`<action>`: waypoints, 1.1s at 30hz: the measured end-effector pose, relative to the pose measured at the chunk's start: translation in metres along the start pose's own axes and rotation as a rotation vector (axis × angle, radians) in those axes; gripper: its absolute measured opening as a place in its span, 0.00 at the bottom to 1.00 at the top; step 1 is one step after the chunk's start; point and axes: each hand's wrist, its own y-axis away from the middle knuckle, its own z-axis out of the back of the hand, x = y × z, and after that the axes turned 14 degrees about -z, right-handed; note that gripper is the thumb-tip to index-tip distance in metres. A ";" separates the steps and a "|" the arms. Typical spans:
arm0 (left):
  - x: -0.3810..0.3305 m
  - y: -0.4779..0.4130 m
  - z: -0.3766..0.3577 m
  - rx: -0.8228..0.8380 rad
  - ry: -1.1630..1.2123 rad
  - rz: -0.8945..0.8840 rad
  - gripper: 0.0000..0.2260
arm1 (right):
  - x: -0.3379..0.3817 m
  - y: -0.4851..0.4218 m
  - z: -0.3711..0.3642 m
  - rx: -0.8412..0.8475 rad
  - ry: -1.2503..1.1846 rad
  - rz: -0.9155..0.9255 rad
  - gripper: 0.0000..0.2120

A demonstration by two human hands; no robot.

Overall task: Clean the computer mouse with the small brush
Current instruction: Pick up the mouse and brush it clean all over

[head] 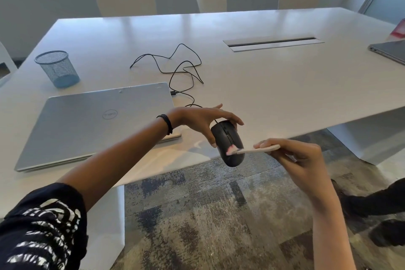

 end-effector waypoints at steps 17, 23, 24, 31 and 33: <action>0.001 -0.002 -0.004 0.010 -0.013 -0.020 0.34 | 0.004 0.005 0.004 -0.037 0.027 -0.030 0.10; 0.000 -0.004 -0.003 0.002 -0.008 -0.023 0.34 | 0.008 0.001 -0.004 -0.089 0.028 0.001 0.11; 0.000 -0.003 -0.003 0.001 -0.006 -0.020 0.34 | 0.008 0.000 -0.005 -0.083 0.035 -0.003 0.11; 0.004 -0.003 -0.003 0.008 -0.001 -0.016 0.34 | 0.011 0.000 -0.006 -0.030 0.021 -0.042 0.14; 0.005 -0.004 -0.003 0.009 0.002 -0.015 0.35 | 0.013 -0.002 -0.008 -0.069 -0.041 -0.048 0.17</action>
